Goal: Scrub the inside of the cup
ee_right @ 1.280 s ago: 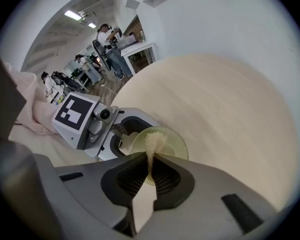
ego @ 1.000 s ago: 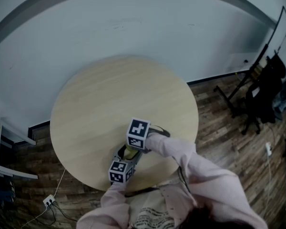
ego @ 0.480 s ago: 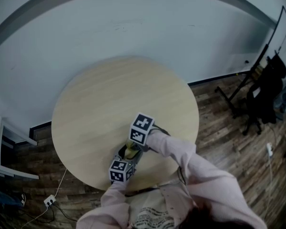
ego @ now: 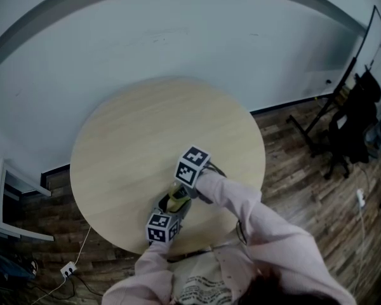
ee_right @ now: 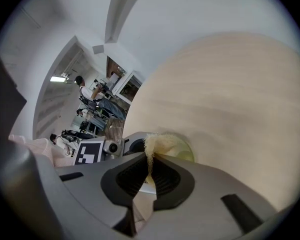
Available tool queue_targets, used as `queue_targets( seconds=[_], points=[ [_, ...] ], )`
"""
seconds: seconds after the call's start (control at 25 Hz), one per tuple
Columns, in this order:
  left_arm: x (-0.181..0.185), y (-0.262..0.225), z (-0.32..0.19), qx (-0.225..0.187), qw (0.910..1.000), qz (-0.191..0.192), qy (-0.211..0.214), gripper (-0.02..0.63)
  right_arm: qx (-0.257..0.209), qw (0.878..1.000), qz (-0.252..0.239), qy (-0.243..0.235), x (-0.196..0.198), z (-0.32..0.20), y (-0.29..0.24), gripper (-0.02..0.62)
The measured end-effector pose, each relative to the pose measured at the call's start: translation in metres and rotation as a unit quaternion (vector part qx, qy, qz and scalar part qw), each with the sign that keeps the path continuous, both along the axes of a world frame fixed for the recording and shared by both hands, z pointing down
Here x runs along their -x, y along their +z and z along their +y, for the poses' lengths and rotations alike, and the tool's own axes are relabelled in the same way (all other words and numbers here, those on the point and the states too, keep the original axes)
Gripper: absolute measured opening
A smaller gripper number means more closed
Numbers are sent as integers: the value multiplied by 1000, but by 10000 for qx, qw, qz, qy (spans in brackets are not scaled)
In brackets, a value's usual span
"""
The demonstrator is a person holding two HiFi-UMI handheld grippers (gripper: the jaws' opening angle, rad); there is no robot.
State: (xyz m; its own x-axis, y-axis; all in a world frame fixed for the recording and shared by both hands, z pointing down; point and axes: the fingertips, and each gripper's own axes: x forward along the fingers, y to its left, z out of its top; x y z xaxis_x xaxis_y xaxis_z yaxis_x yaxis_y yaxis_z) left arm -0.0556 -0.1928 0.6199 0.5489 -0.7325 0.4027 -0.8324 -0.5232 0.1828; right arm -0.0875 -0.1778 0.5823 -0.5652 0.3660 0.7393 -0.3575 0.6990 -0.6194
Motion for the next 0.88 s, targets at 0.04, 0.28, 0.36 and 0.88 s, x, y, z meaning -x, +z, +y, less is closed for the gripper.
queue_targets(
  seconds=[0.04,0.28,0.36,0.88],
  points=[
    [0,0,0,-2,10000,-5,7,341,65,10000,-30,68,0,0,-1,17],
    [0,1,-1,-9,10000,-33,69,341,499,9965,-331,576,4,-6,-8,18],
    [0,0,-1,-16,10000,-32,78,341,605,9946,-427,729,4,-8,-10,20],
    [1,2,-4,-23,9999,-29,109,339,738,9853,-792,1321,-2,-20,-15,18]
  ],
)
